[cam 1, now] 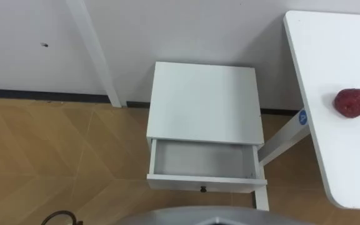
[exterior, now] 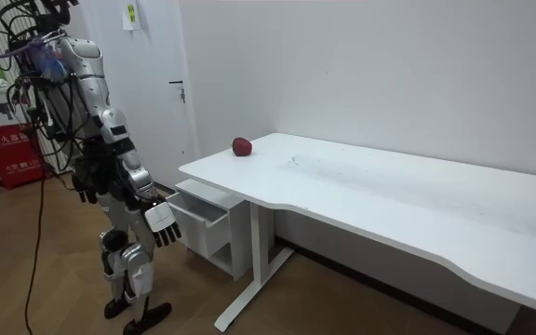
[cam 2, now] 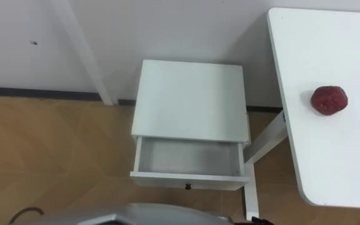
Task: Put apple and close drawer
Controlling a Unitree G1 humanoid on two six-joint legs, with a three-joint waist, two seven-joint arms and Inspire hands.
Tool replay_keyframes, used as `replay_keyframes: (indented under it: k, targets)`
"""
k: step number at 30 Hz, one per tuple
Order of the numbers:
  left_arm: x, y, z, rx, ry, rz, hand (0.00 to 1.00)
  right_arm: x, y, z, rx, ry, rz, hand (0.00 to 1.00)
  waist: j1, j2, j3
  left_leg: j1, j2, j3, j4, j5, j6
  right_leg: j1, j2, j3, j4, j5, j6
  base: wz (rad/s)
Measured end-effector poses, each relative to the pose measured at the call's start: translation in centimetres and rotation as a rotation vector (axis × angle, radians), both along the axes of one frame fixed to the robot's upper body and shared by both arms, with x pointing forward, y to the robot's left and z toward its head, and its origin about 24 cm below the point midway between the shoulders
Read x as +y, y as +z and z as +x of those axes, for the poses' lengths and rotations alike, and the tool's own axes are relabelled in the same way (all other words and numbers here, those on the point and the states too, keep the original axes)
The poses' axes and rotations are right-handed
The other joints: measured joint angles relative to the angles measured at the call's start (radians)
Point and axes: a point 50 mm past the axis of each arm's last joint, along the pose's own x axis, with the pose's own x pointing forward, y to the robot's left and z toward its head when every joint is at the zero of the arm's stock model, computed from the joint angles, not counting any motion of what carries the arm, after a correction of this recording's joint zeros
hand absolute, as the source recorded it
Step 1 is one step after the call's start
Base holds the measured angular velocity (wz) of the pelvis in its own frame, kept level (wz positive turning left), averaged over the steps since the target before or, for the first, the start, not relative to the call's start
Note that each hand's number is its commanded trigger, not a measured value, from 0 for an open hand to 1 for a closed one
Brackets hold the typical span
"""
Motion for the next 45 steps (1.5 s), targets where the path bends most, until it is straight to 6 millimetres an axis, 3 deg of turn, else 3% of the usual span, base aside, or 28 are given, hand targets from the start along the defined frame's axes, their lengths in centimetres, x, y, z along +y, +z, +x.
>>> replay_keyframes:
  k: [7, 10, 15, 20, 25, 29, 34, 45]
  targets:
    - [0.0, 0.0, 0.0, -0.003, 0.003, 0.000, 0.00, 0.0, 0.0, 0.0, -0.002, -0.002, -0.002, 0.00, 0.003, 0.000, 0.0003, 0.000, 0.001, 0.001, 0.000, -0.001, -0.001, -0.001, 0.001, 0.003, 0.000, 0.000, 0.000, -0.01]
    - [0.2, 0.1, 0.1, -0.012, 0.025, 0.005, 0.00, -0.1, 0.0, 0.0, -0.012, -0.062, -0.005, 0.00, 0.004, 0.008, -0.0048, 0.002, 0.003, 0.007, 0.000, -0.003, -0.001, -0.002, 0.004, 0.012, 0.000, 0.000, 0.000, -0.04]
    - [0.6, 0.2, 0.3, -0.036, 0.065, 0.023, 0.00, -0.7, 0.1, -0.5, -0.056, -0.396, -0.024, 0.00, -0.003, 0.014, -0.0033, 0.002, 0.004, 0.016, 0.002, -0.004, 0.000, -0.001, 0.005, 0.020, 0.000, 0.000, 0.000, -0.02]
    - [1.4, 0.6, -0.9, -0.054, 0.150, 0.073, 0.00, -2.2, 0.5, -1.0, -0.158, -0.956, -0.077, 0.00, -0.049, 0.022, -0.0008, 0.012, 0.007, 0.027, 0.001, -0.011, 0.002, 0.001, 0.007, 0.035, 0.001, 0.000, 0.000, -0.09]
    - [1.6, 0.6, -1.0, -0.059, 0.153, 0.098, 0.00, -3.1, 0.8, -1.8, -0.179, -1.322, -0.123, 0.00, -0.092, 0.024, -0.0023, 0.011, 0.008, 0.030, 0.003, -0.013, 0.002, -0.001, 0.008, 0.037, 0.006, 0.000, 0.000, 0.00]
    - [1.7, 0.7, -1.1, -0.071, 0.164, 0.100, 0.00, -3.7, 1.1, -2.1, -0.195, -1.579, -0.135, 0.00, -0.109, 0.020, -0.0096, 0.009, 0.010, 0.041, 0.004, -0.013, 0.002, -0.013, 0.009, 0.049, 0.019, 0.000, 0.000, -0.06]
    - [2.1, 0.8, -0.9, -0.083, 0.180, 0.108, 0.00, -4.2, 1.3, -2.0, -0.194, -1.749, -0.150, 0.00, -0.118, 0.009, -0.0201, -0.016, 0.011, 0.046, 0.016, -0.013, 0.002, -0.035, 0.009, 0.056, 0.023, 0.000, 0.000, -0.05]
    - [3.2, 1.2, -0.5, -0.108, 0.173, 0.132, 0.00, -8.4, 3.7, 0.3, -0.283, -1.936, -0.271, 0.00, -0.144, -0.016, -0.0161, -0.018, 0.011, 0.052, 0.017, -0.013, 0.002, -0.043, 0.009, 0.063, 0.034, 0.000, 0.000, 0.00]
